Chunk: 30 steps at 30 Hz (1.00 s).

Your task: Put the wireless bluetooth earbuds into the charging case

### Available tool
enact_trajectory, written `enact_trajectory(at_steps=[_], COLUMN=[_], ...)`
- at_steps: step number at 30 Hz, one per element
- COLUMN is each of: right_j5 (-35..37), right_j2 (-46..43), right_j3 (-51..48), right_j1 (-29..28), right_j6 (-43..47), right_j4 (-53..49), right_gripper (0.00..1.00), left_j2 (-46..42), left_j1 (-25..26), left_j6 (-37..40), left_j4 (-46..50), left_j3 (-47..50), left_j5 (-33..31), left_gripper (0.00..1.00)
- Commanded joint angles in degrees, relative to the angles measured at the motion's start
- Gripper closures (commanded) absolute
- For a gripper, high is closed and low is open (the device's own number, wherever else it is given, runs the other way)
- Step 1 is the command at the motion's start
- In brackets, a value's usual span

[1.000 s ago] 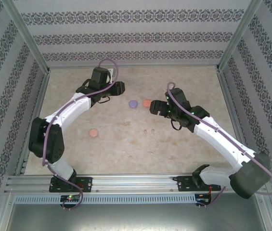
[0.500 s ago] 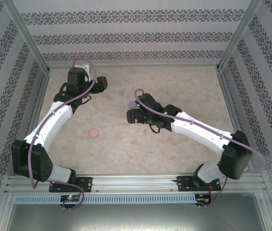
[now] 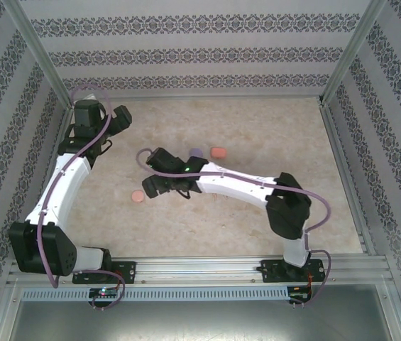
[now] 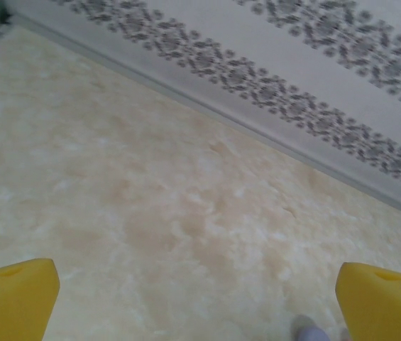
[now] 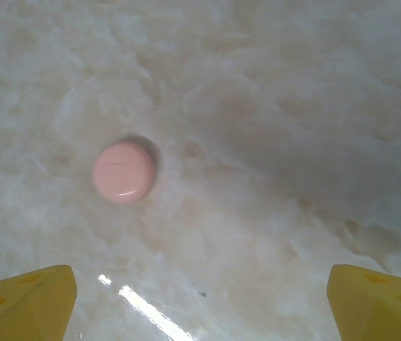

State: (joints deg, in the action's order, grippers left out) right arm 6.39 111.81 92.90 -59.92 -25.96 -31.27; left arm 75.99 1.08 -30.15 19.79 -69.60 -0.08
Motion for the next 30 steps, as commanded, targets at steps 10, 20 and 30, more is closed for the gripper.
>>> enact_trajectory(at_steps=[10,20,30], right_j5=[-4.36,-4.01,-4.13], right_j2=[15.94,25.38,32.45], right_j3=[15.55,27.42,37.06], right_j1=[-1.91,-2.25,-2.24], right_j6=[5.74,3.95,1.75], right_j4=[-5.51,-11.15,-17.64], right_gripper=[0.09,0.1,0.12], left_j2=[-4.13,-5.72,-5.49], left_j1=[-5.45,-7.41,-8.07], left_j6=[-9.79,-9.12,-10.45], left_j4=[4.35,3.47,6.49], left_j3=[-3.88,-4.68,-7.4], left_j5=[-7.73,-10.03,-12.86], left_gripper=[0.01,0.0,0.01])
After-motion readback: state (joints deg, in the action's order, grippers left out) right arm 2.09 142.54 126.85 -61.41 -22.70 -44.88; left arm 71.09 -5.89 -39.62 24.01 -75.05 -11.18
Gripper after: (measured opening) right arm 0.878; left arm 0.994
